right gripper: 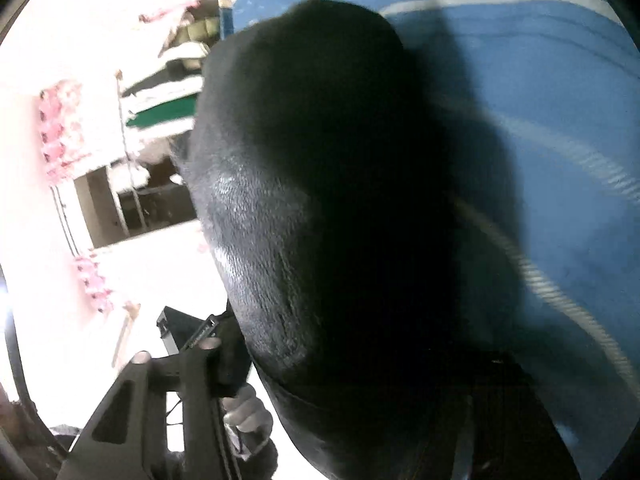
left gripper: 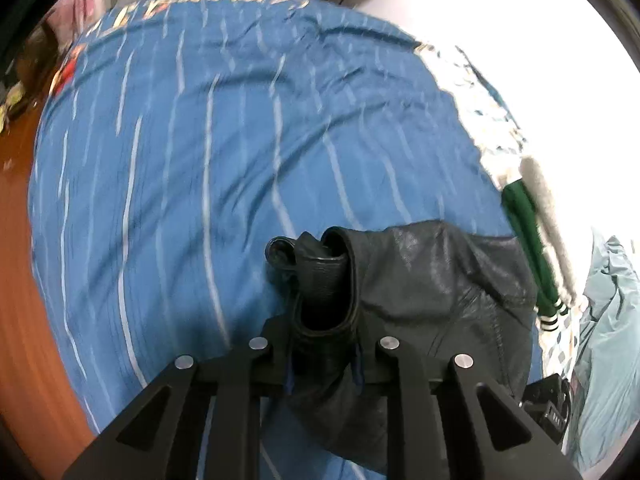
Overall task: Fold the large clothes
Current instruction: 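Lift the folded jacket with both grippers and place it on the white folded stack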
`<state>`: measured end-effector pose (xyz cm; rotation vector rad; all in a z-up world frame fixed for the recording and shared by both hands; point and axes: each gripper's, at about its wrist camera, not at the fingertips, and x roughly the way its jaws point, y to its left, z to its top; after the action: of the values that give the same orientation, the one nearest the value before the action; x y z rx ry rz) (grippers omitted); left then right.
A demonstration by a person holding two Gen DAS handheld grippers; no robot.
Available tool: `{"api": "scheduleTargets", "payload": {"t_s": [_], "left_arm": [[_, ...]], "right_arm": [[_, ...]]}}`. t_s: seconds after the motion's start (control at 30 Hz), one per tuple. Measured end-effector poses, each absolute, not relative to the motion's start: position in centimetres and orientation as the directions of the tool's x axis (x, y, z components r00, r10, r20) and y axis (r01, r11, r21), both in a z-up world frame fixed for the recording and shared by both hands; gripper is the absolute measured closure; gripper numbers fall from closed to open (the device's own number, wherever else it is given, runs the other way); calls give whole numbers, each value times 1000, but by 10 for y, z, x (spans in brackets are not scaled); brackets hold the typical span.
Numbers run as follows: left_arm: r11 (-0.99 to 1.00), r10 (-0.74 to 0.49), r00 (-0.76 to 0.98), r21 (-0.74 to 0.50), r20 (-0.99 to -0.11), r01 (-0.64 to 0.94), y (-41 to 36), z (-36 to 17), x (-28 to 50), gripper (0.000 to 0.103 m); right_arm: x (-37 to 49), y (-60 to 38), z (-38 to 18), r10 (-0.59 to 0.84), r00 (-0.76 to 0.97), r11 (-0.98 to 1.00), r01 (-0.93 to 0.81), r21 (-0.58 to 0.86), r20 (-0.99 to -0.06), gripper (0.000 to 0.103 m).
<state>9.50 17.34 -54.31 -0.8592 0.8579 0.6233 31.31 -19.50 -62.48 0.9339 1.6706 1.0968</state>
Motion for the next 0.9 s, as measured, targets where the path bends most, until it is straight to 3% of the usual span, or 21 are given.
{"api": "scheduleTargets", "payload": {"t_s": [0.43,0.7,0.9], "left_arm": [[619,125,619,-426,-775,-659,197,-450,178,87],[689,50,718,-496,-694,-528,196,-390,321,87],[744,-24,757,-518,-652,-422,176,-363,440,87]], "right_arm": [[373,-227,-517,935,-207,293,-15,956,-290,64],[490,-276,-419,950,-76,294,-121,948,-304,64],[584,-336,-380,947,46,322,-145,936,-319,64]]}}
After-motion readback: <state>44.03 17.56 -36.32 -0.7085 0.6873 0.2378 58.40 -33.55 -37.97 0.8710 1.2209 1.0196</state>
